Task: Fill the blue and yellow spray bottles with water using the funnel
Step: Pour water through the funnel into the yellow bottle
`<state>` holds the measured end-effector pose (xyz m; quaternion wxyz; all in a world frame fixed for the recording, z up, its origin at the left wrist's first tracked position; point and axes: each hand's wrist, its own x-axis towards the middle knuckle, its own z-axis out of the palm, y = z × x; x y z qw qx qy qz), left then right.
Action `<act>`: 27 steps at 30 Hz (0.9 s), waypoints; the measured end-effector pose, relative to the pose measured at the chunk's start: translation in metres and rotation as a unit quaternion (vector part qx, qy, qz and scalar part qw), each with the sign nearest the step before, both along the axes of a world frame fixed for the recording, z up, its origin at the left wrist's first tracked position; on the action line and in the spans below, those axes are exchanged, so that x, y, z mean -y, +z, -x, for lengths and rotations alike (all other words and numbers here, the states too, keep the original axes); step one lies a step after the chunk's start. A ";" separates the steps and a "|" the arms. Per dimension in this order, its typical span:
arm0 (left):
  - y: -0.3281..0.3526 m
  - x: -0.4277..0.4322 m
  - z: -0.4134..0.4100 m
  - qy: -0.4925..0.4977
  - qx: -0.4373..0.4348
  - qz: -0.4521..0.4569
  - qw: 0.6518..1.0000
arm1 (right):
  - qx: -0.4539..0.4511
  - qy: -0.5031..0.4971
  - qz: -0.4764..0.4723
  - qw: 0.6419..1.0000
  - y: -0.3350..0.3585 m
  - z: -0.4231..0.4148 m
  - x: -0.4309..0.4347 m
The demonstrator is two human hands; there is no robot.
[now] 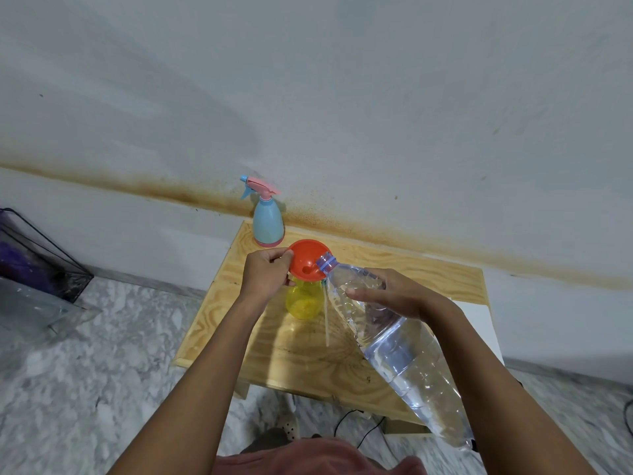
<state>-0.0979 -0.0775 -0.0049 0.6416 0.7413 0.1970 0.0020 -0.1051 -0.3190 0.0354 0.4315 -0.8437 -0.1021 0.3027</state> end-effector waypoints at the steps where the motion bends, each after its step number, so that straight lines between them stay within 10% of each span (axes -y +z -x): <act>1: 0.000 0.000 0.000 0.000 0.000 -0.001 1.000 | 0.001 0.001 0.002 1.000 0.000 -0.001 0.000; 27: 0.000 -0.003 -0.004 -0.015 -0.007 0.000 1.000 | 0.036 -0.008 -0.019 0.999 -0.006 -0.011 0.001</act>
